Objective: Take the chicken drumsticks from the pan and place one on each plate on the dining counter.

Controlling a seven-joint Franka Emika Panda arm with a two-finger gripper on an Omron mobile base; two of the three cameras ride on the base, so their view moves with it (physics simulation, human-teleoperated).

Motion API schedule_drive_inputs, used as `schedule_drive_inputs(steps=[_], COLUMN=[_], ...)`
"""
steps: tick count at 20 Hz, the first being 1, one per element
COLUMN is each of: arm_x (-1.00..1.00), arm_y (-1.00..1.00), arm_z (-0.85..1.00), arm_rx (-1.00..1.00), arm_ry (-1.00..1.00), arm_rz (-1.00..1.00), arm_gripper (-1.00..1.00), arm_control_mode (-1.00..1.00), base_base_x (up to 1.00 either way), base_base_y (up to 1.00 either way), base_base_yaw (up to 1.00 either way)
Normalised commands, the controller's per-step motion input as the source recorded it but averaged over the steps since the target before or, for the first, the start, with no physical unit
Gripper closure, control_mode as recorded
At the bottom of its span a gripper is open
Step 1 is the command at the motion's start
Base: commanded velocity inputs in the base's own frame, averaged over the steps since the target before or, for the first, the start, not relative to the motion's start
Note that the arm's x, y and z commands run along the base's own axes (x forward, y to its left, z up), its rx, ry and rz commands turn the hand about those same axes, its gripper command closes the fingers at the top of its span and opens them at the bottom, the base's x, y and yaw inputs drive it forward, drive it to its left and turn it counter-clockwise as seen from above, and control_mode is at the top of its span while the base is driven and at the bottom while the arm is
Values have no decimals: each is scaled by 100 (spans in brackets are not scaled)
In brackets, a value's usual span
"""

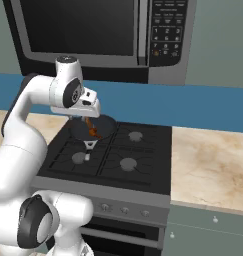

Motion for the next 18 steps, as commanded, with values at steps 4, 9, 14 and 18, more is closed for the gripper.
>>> schedule_drive_inputs(steps=[4, 9, 14, 18], arm_x=[7, 27, 38, 62], arm_y=[9, 35, 38, 28], arm_z=[-25, -49, -29, -24], arm_rx=[0, 0, 0, 0], arm_ry=[0, 0, -5, -11], arm_rz=[0, 3, 4, 17], arm_gripper=[-100, -100, -100, -100], arm_control_mode=[-100, -100, -100, -100], base_base_x=[0, 0, 0, 0], base_base_y=[0, 0, 0, 0], base_base_yaw=[0, 0, 0, 0])
